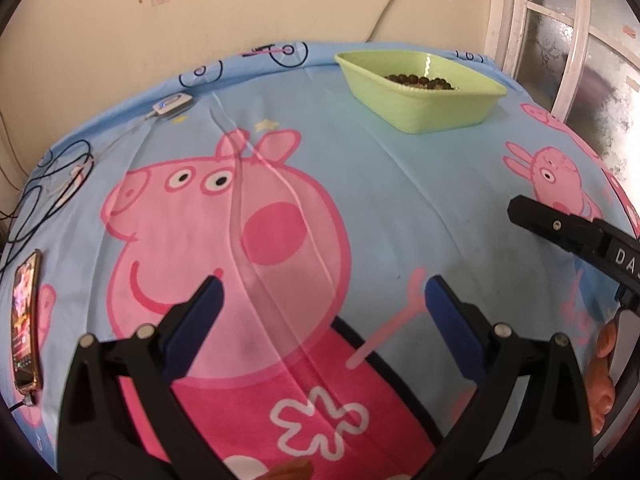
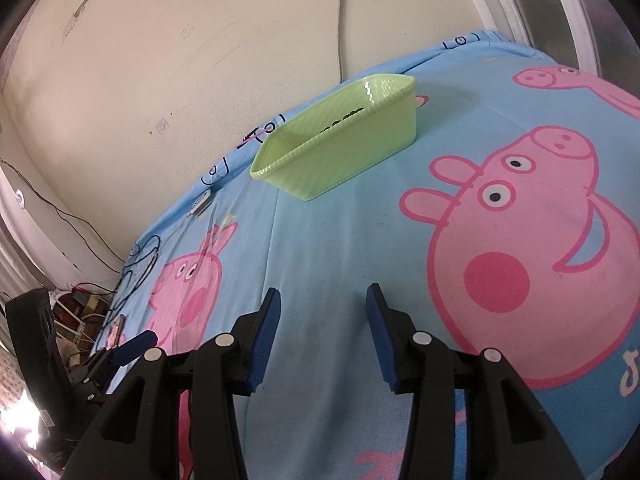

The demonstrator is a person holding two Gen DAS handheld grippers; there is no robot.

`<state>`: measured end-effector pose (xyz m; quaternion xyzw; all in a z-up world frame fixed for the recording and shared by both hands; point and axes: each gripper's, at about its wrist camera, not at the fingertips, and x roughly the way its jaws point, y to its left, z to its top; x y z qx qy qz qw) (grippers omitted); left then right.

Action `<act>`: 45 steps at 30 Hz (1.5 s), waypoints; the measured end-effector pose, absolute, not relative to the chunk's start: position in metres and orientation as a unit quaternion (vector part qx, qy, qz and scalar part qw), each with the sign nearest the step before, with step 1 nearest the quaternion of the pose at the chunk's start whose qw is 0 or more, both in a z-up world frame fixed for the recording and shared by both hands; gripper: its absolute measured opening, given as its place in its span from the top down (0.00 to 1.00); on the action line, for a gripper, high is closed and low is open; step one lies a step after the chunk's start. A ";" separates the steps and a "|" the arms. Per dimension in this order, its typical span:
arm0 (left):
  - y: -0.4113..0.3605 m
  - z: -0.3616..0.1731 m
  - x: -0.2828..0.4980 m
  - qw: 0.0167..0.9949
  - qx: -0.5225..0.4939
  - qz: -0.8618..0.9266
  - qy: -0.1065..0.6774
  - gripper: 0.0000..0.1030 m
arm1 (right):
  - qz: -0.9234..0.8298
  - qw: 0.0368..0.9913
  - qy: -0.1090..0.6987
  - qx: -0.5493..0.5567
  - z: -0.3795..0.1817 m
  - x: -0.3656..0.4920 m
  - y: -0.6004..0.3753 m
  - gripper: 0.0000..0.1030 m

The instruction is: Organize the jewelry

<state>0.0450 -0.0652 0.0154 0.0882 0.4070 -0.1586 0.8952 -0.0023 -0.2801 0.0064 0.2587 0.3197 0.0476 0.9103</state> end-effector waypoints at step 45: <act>-0.051 0.005 0.111 0.898 0.026 -0.059 0.435 0.05 | -0.054 0.909 0.413 0.022 0.010 0.069 -0.249 0.23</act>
